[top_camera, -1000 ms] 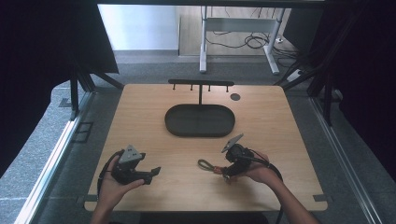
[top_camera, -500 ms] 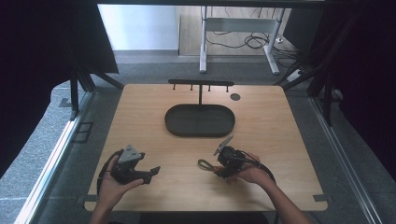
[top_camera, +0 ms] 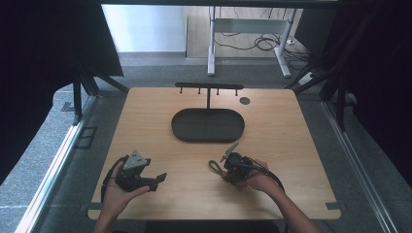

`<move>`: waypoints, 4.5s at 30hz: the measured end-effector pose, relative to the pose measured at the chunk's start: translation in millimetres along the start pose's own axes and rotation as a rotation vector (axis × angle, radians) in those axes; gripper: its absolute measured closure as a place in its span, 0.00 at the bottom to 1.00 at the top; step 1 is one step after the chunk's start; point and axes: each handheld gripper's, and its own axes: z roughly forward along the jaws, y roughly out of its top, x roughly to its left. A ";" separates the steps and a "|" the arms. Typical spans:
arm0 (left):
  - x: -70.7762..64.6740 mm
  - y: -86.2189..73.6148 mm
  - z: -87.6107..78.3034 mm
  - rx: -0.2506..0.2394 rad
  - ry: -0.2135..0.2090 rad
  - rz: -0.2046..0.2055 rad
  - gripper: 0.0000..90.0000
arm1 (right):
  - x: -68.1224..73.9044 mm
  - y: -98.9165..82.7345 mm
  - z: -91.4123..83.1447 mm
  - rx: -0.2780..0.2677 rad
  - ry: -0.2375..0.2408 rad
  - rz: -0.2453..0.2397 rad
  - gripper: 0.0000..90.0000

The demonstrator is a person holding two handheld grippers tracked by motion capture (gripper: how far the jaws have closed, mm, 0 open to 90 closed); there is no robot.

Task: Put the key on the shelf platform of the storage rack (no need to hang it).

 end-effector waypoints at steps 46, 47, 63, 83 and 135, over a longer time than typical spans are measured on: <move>-0.7 0.9 -1.6 -0.001 0.002 0.006 0.23 | -14.8 2.3 -78.5 -0.148 0.006 0.031 0.75; -0.6 0.9 -1.6 0.001 0.002 0.008 0.23 | -14.7 3.0 -80.4 -0.154 0.005 0.032 0.75; 0.0 0.6 -2.4 -0.001 0.003 0.006 0.23 | -19.9 20.5 -102.3 -0.206 0.015 0.016 0.75; 0.4 0.4 -2.5 -0.003 0.001 0.002 0.23 | -36.3 42.9 -109.2 -0.231 0.005 0.033 0.75; 1.4 0.2 -2.2 0.001 -0.002 0.005 0.23 | -83.6 92.8 -102.6 -0.152 -0.072 0.053 0.75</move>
